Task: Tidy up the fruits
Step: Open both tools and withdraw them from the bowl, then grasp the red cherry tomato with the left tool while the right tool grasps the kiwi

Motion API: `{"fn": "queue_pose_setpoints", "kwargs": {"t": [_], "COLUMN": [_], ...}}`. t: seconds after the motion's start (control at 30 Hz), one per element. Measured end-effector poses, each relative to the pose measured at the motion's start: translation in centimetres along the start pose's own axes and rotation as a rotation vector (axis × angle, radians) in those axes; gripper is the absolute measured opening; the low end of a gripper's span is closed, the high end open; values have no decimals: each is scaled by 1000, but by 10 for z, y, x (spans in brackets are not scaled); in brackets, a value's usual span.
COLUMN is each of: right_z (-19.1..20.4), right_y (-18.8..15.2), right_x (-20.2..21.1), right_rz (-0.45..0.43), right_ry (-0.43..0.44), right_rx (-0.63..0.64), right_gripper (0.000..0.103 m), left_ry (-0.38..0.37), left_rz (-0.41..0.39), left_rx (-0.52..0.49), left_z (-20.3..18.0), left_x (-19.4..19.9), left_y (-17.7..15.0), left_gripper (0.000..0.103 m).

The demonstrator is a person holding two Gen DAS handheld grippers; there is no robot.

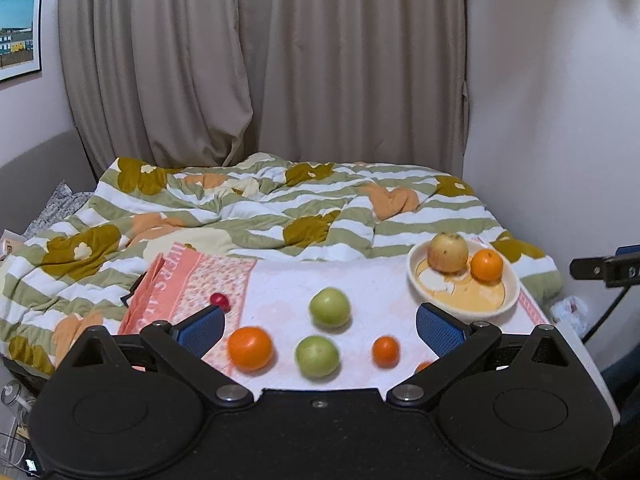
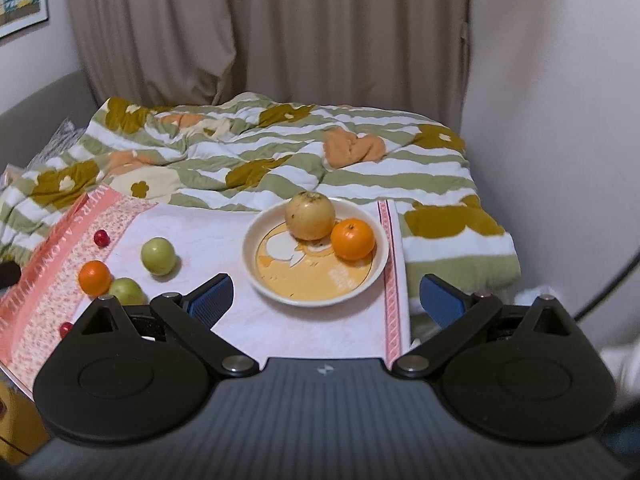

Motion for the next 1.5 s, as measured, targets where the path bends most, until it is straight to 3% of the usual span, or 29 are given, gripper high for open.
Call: {"fn": "queue_pose_setpoints", "kwargs": {"t": [0.43, 0.73, 0.9, 1.07, 1.23, 1.5], "right_z": [92, 139, 150, 155, 161, 166], "right_y": [-61, -101, -122, -134, -139, -144], "right_x": [24, -11, -36, -55, -68, -82], "right_rz": [48, 105, 139, 170, 189, 218], "right_ry": [-78, -82, -79, -64, -40, -15], "right_rx": [-79, -109, -111, -98, -92, -83], "right_gripper": [103, 103, 103, 103, 103, 103], "left_ry": [-90, -133, -158, -179, -185, -184], "left_rz": [53, 122, 169, 220, 252, 278], "left_rx": [-30, -61, -62, -55, -43, -53], "left_z": [78, 100, 99, 95, 91, 88], "left_x": [-3, -43, -70, -95, -113, -125], "left_y": [-49, -81, -97, -112, -119, -124], "left_gripper": [103, 101, 94, 72, 67, 39]}}
Point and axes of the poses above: each gripper's, at about its wrist camera, not at the fingertips, and x roughly against the way its jaws point, z to its left, y to its top, the point moved 4 cm from there along -x, roughly the way its jaws point, and after that the axes turned 3 degrees about -x, right-handed, at the moved point
